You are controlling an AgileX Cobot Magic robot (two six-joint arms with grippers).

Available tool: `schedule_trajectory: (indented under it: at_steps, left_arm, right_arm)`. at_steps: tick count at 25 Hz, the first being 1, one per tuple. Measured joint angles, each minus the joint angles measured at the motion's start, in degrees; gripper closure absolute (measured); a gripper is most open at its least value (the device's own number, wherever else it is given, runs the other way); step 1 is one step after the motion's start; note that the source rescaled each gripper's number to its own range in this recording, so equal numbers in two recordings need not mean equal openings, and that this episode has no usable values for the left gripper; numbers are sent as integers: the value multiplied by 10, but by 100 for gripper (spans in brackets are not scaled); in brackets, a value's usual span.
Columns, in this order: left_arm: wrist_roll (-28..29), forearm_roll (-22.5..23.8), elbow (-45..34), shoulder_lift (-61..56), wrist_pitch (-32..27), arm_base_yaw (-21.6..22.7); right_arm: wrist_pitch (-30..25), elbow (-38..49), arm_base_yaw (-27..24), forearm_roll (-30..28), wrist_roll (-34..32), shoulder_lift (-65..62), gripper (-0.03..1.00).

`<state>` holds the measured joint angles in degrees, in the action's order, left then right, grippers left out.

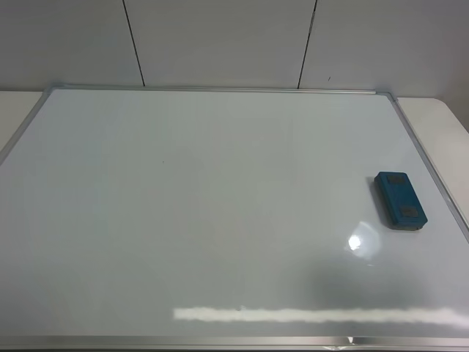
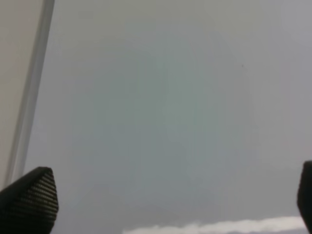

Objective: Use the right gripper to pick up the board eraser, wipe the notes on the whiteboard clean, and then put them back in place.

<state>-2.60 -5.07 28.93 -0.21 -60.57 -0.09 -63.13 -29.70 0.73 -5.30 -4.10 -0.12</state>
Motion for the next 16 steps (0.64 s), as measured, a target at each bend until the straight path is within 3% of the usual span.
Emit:
schedule_trajectory:
  at_steps: [16]
  left_arm:
    - [0, 0, 0, 0, 0, 0]
  right_arm:
    - [0, 0, 1, 0, 0, 0, -3]
